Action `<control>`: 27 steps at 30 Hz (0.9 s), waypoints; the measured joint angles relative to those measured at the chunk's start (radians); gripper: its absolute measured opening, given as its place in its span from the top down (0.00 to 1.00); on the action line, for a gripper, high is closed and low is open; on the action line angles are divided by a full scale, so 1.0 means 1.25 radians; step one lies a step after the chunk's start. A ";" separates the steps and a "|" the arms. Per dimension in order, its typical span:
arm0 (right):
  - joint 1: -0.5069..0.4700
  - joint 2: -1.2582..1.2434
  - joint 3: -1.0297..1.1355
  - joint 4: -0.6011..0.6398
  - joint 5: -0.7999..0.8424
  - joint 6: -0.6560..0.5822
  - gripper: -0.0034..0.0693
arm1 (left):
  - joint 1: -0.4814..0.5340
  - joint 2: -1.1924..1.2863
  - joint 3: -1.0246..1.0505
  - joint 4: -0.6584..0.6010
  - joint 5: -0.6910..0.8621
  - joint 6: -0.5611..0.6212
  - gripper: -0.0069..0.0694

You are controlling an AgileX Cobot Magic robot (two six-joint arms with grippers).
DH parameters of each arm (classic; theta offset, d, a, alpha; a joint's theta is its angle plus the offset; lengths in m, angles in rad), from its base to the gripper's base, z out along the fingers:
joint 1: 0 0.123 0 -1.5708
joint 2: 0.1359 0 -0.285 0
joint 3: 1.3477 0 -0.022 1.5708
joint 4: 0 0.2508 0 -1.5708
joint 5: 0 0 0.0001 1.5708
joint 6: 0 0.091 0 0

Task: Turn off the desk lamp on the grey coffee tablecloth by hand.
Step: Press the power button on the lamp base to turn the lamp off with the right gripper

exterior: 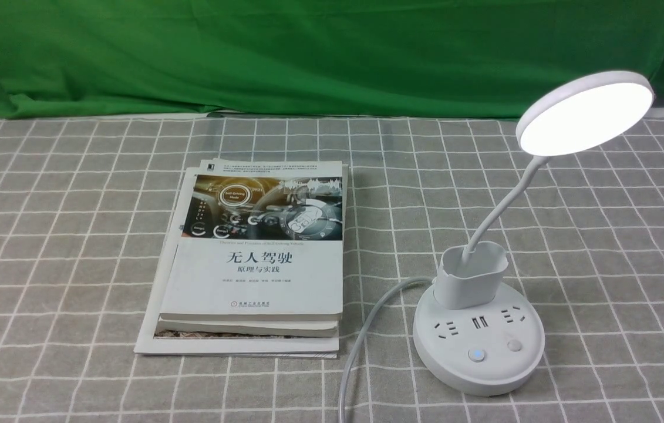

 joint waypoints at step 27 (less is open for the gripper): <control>0.196 0.492 -0.140 0.037 0.303 -0.106 0.88 | 0.000 0.000 0.000 0.000 0.000 0.000 0.88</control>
